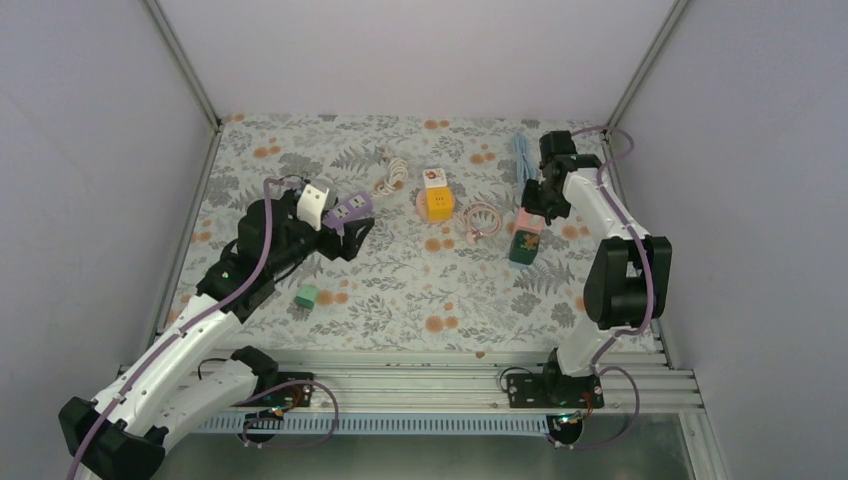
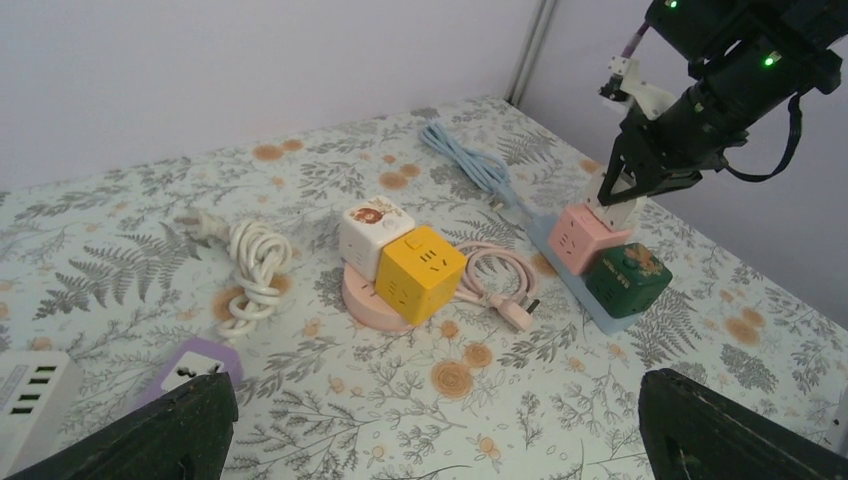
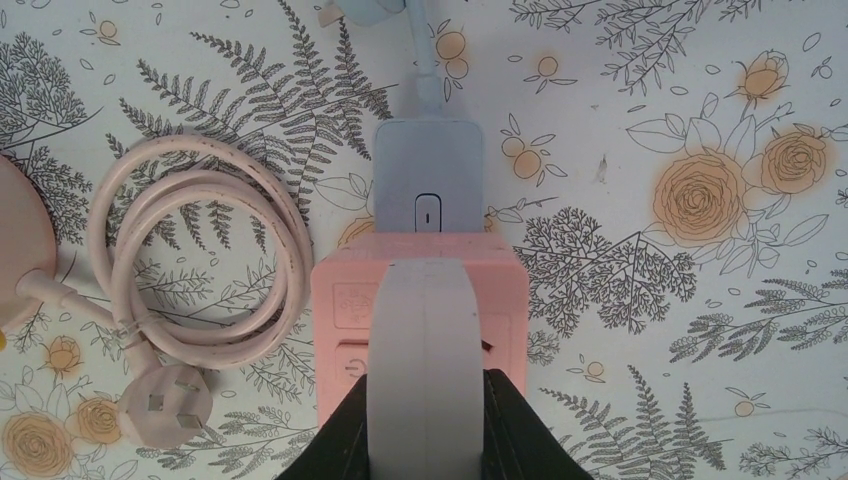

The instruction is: Insert the plug

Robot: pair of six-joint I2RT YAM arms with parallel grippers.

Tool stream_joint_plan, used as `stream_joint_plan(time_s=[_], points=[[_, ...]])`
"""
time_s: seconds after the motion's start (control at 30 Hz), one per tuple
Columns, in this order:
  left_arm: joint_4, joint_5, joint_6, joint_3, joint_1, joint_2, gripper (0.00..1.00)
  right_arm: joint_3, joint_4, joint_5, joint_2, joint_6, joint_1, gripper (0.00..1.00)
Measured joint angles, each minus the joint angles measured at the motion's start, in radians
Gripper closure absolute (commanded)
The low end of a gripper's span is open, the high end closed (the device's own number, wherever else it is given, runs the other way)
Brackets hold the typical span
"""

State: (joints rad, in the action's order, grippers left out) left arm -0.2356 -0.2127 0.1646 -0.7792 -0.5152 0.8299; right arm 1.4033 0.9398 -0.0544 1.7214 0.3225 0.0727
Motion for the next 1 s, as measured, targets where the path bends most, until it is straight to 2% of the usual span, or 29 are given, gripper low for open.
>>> stream_joint_plan(time_s=[0.47, 0.53, 0.63, 0.77, 0.87, 1.0], points=[[-0.032, 0.063, 0.0, -0.001, 0.0, 0.01, 0.0, -0.045, -0.045, -0.026, -0.024, 0.018, 0.013, 0.96], [-0.035, 0.072, 0.0, -0.001, 0.0, 0.01, 0.0, -0.042, -0.044, -0.026, -0.024, 0.019, 0.014, 0.9], [-0.037, 0.087, 0.002, -0.001, 0.0, 0.01, 0.0, -0.031, -0.033, -0.029, -0.022, 0.019, 0.018, 0.74], [-0.045, 0.117, 0.012, -0.006, 0.0, 0.01, 0.0, -0.004, -0.002, -0.03, -0.014, 0.027, 0.018, 0.58], [-0.055, 0.158, 0.029, -0.011, 0.0, 0.01, 0.0, 0.052, 0.028, -0.027, -0.019, 0.017, 0.019, 0.4], [-0.082, 0.241, 0.063, -0.016, 0.001, 0.01, 0.0, 0.073, -0.02, 0.0, -0.103, -0.018, 0.049, 0.32]])
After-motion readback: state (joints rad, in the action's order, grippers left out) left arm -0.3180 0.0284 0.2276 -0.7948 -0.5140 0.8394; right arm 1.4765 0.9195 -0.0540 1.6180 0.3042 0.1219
